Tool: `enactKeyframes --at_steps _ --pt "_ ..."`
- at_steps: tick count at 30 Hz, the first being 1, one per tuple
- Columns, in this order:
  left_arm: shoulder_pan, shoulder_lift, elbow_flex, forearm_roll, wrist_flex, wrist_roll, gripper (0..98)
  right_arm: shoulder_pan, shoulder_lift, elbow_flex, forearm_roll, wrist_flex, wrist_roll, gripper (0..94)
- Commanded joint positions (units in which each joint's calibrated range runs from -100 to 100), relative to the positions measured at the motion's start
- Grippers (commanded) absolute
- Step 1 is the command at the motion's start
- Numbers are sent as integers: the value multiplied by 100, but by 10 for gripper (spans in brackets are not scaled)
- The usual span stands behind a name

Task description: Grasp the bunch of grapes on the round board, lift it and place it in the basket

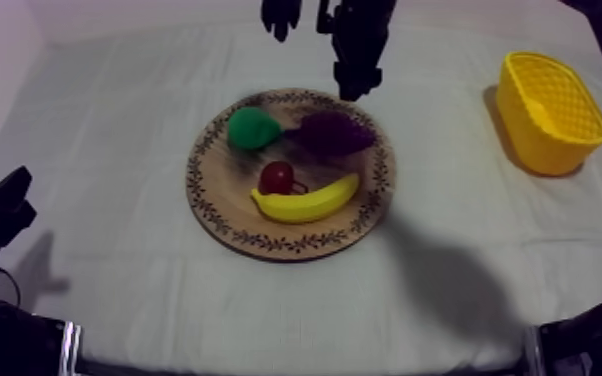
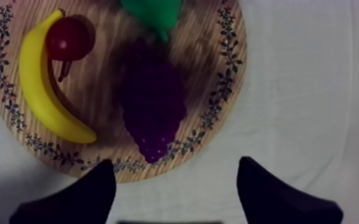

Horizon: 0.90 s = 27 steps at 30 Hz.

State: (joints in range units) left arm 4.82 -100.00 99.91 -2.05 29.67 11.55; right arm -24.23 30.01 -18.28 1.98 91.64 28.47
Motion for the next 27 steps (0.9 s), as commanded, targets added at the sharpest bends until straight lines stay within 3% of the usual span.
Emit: enactKeyframes --at_steps 1,27 --pt "-1 0 -2 -2 0 0 1 5 26 18 -4 -10 34 615" --pt "-1 0 -2 -2 0 0 1 27 1558 -321 -130 -282 260 604"
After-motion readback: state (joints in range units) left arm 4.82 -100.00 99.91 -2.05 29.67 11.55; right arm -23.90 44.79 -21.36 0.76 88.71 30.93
